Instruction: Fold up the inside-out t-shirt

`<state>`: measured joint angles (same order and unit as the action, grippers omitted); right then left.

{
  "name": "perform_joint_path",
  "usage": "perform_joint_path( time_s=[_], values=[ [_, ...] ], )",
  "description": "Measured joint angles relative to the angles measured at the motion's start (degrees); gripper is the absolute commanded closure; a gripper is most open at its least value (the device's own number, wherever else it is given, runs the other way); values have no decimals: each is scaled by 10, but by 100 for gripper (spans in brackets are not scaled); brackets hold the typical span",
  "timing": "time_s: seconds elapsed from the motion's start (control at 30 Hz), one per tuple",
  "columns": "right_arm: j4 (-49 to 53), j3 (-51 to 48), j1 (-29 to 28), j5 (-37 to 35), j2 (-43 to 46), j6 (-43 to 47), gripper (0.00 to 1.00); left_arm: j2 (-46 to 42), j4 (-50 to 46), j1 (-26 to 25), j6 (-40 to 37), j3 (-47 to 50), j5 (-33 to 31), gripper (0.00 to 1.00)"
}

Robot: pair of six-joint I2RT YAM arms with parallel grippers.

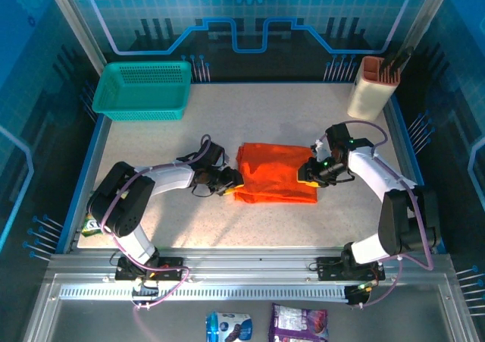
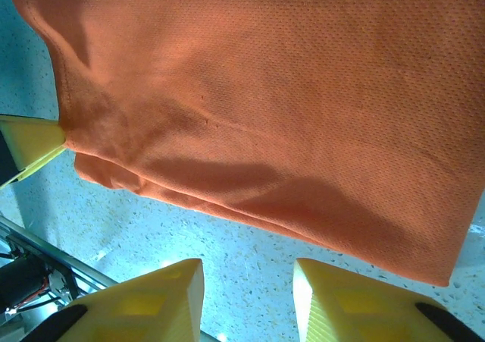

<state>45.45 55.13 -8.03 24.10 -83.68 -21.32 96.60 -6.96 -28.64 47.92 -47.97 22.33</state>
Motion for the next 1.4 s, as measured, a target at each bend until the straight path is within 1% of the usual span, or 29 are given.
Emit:
perform_joint_path(
  time_s=[0.17,0.27,0.47,0.63,0.83,1.1,1.27,1.4],
  values=[
    [2,0,2,0,6,0,64,0,-32,0,-2,0,-17,57],
    [2,0,2,0,8,0,65,0,-26,0,3,0,-13,64],
    [7,0,2,0,12,0,65,0,1,0,21,0,-4,81],
    [12,0,2,0,15,3,65,-3,0,0,24,0,-4,91],
    [17,0,2,0,19,5,65,-39,-24,-2,19,-9,-6,95],
    [22,2,7,-2,32,6,65,-89,-58,-21,15,-20,-6,95],
    [21,2,16,-11,32,6,65,-92,-55,-42,17,11,-3,94],
    [19,2,17,-13,28,6,65,-75,-39,-45,26,49,1,94]
  ],
)
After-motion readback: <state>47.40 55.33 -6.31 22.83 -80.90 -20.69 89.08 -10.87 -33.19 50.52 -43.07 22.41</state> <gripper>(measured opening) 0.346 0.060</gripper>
